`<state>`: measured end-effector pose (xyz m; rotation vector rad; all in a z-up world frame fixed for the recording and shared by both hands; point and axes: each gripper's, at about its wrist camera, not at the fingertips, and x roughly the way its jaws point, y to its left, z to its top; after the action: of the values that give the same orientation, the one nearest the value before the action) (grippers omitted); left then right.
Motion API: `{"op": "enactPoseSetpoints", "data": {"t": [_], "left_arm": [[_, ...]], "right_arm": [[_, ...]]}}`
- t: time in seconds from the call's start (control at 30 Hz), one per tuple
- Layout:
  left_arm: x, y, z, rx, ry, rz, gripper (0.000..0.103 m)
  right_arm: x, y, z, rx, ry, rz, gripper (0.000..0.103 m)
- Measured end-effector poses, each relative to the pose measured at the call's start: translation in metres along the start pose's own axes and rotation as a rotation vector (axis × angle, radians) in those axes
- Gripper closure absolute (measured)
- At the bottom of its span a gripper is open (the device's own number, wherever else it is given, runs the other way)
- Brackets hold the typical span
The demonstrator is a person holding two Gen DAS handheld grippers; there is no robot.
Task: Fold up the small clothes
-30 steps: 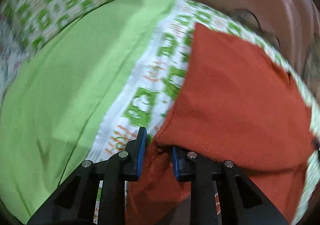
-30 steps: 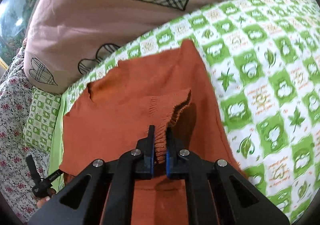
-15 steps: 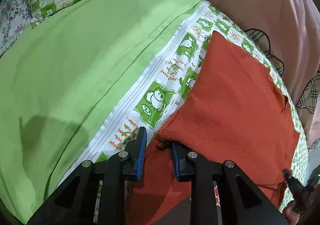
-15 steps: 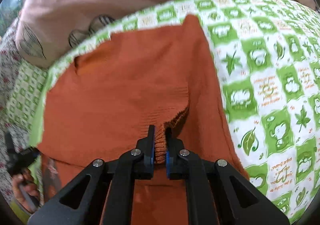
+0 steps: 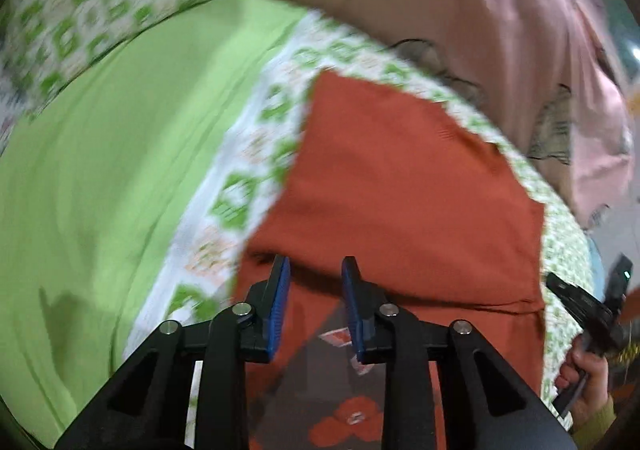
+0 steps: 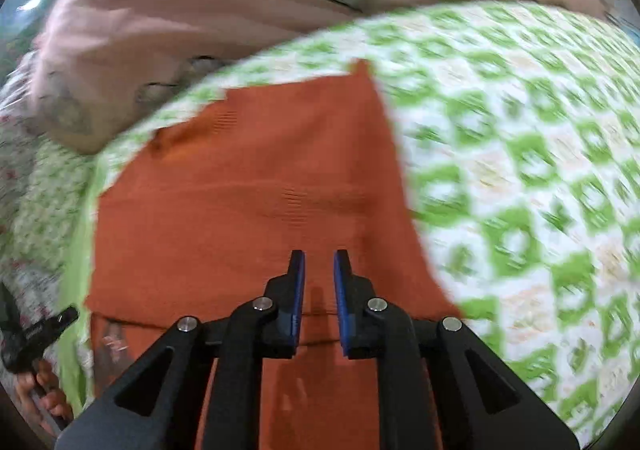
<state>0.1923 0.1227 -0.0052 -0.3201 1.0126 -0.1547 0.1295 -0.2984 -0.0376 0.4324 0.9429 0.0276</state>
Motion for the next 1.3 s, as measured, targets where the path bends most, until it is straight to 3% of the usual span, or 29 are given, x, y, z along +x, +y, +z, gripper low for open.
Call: {"op": "enactPoseSetpoints", "data": {"t": [0.1, 0.2, 0.27, 0.37, 0.43, 0.53, 0.77, 0.87, 1.1, 1.2, 1.3], "left_arm": [[0.025, -0.010, 0.012, 0.020, 0.035, 0.049, 0.075], [0.063, -0.004, 0.015, 0.028, 0.110, 0.095, 0.076], [0.072, 0.001, 0.010, 0.045, 0.127, 0.104, 0.082], [0.053, 0.002, 0.007, 0.057, 0.116, 0.095, 0.083], [0.034, 0.006, -0.001, 0.060, 0.111, 0.100, 0.069], [0.002, 0.018, -0.022, 0.054, 0.107, 0.103, 0.060], [-0.044, 0.060, -0.099, 0.038, 0.221, 0.085, 0.052], [-0.049, 0.075, -0.134, 0.017, 0.301, 0.030, 0.049], [-0.066, 0.069, -0.191, 0.040, 0.358, -0.114, 0.045], [-0.076, 0.071, -0.205, 0.057, 0.354, -0.142, 0.048], [-0.077, 0.074, -0.208, 0.047, 0.366, -0.166, 0.061]], "right_arm": [[0.023, 0.017, 0.004, -0.022, 0.058, 0.062, 0.087], [0.053, 0.010, 0.001, 0.008, 0.128, -0.028, 0.087], [0.056, -0.006, -0.001, 0.063, 0.130, -0.018, 0.089], [0.038, -0.014, -0.002, 0.077, 0.120, -0.017, 0.087], [0.018, -0.017, -0.007, 0.069, 0.099, 0.006, 0.086], [-0.016, -0.025, -0.020, 0.055, 0.083, 0.057, 0.079], [-0.068, -0.031, -0.072, -0.005, 0.128, 0.082, 0.073], [-0.080, -0.036, -0.094, 0.003, 0.155, 0.082, 0.071], [-0.111, -0.061, -0.153, 0.077, 0.209, 0.046, 0.069], [-0.124, -0.076, -0.174, 0.115, 0.216, 0.034, 0.069], [-0.132, -0.085, -0.194, 0.145, 0.239, 0.038, 0.069]]}}
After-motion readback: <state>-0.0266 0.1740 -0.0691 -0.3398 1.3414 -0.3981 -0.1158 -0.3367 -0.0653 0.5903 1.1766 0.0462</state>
